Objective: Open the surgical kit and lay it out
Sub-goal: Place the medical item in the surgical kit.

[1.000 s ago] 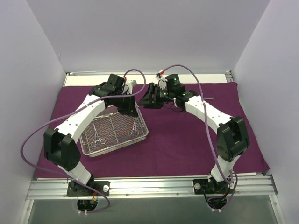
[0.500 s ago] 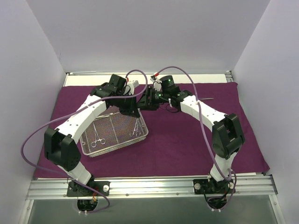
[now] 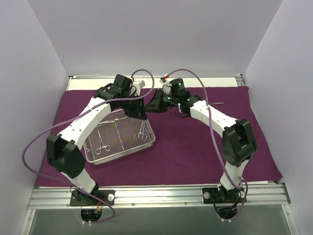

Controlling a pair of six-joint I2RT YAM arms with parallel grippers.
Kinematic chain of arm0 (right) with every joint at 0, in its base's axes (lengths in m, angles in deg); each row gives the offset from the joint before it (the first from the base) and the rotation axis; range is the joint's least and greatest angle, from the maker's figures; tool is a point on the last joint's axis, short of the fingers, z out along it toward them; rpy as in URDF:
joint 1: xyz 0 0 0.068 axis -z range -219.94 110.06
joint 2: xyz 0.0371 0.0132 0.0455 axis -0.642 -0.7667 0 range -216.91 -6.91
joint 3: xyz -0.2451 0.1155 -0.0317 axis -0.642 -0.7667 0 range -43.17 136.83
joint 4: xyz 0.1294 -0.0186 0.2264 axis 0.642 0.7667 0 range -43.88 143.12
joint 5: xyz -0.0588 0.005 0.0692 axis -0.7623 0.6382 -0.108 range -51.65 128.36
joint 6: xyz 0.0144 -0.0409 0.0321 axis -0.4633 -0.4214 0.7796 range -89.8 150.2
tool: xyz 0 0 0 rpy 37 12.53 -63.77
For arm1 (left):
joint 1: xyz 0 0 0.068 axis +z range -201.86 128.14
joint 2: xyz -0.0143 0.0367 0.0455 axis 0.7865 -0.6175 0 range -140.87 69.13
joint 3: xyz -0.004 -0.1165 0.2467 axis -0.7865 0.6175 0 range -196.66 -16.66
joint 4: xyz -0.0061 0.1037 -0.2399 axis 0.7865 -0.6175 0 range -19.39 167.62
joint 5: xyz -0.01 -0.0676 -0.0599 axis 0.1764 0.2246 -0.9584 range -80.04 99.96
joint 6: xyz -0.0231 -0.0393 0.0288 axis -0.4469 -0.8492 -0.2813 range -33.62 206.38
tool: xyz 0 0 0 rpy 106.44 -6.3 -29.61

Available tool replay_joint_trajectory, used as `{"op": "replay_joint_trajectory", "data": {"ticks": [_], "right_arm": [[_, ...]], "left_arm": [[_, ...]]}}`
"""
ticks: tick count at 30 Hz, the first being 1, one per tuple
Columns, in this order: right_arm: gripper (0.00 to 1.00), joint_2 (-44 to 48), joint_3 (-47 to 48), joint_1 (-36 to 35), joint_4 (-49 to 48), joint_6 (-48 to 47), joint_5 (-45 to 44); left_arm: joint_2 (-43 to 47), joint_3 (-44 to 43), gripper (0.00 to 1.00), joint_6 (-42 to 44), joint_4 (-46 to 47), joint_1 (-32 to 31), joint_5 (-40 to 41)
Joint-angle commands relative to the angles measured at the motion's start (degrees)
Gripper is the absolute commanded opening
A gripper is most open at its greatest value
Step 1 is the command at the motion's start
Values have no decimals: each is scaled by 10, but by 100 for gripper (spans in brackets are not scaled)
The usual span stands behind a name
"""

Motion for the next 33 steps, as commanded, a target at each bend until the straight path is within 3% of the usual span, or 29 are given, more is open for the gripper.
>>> {"op": "replay_joint_trajectory", "data": {"ticks": [1, 5, 9, 14, 17, 20, 22, 25, 33], "right_arm": [[0, 20, -57, 16, -67, 52, 7], [0, 57, -138, 66, -171, 103, 12], [0, 108, -214, 138, -228, 104, 23], [0, 177, -308, 284, -274, 108, 25], [0, 209, -335, 375, -229, 64, 37], [0, 218, -323, 433, -117, -38, 16], [0, 220, -324, 449, -97, -85, -2], [0, 210, -331, 489, -98, -106, -18], [0, 161, -388, 596, -209, -60, 15]], "left_arm": [[2, -50, 35, 6, 25, 6, -2], [21, -52, 50, 0, 24, 28, 6], [64, -26, 53, 2, 30, 81, -8], [101, 57, 52, -3, 54, 141, -59], [117, 103, 51, -3, 69, 173, -85], [121, 122, 51, -2, 80, 191, -113], [119, 122, 51, -2, 79, 196, -125], [120, 121, 51, 2, 74, 204, -140], [128, 139, 51, -29, 102, 220, -171]]}}
